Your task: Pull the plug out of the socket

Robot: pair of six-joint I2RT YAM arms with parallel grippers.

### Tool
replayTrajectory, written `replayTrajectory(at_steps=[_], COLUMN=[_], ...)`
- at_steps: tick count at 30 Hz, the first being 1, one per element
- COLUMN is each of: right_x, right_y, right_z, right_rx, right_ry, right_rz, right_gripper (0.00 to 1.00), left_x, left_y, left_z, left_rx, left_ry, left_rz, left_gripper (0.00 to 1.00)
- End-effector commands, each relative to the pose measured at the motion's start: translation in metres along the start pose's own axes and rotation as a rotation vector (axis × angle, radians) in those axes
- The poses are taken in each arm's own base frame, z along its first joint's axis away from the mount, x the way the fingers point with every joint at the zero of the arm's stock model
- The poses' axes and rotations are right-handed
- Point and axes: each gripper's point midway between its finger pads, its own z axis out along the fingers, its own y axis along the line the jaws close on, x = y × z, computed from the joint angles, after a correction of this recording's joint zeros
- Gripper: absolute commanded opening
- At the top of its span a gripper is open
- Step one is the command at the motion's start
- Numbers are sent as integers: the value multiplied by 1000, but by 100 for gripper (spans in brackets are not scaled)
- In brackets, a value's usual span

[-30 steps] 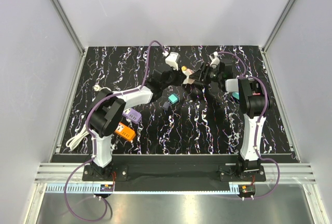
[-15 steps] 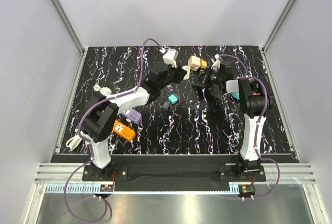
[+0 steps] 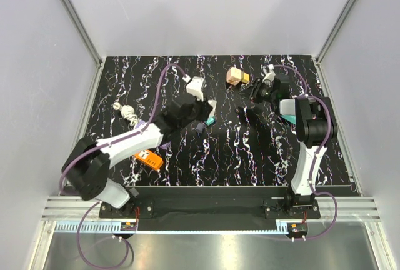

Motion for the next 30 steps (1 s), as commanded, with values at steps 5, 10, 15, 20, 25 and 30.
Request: replayTrajectory(at_steps=[5, 10, 15, 20, 25, 30], right_x=[-35, -34, -34, -35, -36, -38], right_y=[33, 35, 34, 31, 31, 30], right_z=[-15, -15, -14, -14, -17, -19], right_rx=[-54, -74, -92, -100, -112, -121], right_ry=[-93, -86, -84, -83, -89, -94], right_rz=[-82, -71, -58, -46, -42, -32], right_gripper=[36, 36, 36, 36, 36, 36], left_x=[50, 88, 105, 122, 138, 137], left_y=[3, -4, -13, -13, -4, 7], left_z=[-55, -71, -64, -58, -56, -51], left_rx=[-35, 16, 32, 1, -43, -110], left_ry=[153, 218, 240, 279, 309, 320], left_rz=[-102, -197, -237, -266, -280, -241], left_gripper=[0, 0, 0, 5, 7, 16])
